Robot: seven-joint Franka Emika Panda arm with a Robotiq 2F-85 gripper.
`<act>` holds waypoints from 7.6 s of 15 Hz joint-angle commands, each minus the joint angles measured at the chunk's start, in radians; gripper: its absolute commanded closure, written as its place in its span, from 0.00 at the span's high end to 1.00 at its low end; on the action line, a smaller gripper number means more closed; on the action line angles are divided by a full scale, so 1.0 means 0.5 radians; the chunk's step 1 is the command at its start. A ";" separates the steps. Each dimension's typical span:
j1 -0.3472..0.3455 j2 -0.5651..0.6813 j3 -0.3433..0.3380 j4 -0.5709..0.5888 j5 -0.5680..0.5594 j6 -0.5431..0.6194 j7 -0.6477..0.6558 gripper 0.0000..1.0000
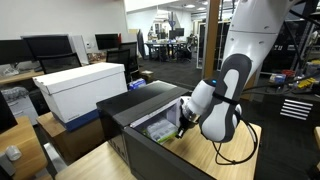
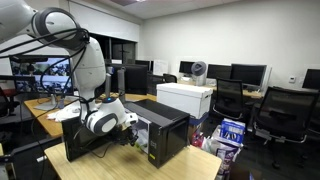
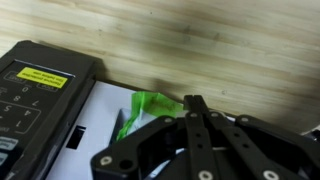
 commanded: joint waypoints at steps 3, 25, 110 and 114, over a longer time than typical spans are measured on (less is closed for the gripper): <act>0.043 0.120 -0.044 0.155 0.024 -0.001 0.092 0.03; 0.271 0.479 -0.152 0.866 0.019 0.019 0.093 0.03; 0.028 -0.998 0.062 -0.777 0.359 -0.226 -0.286 0.02; -0.078 -0.764 0.004 -0.495 0.130 -0.177 -0.172 0.02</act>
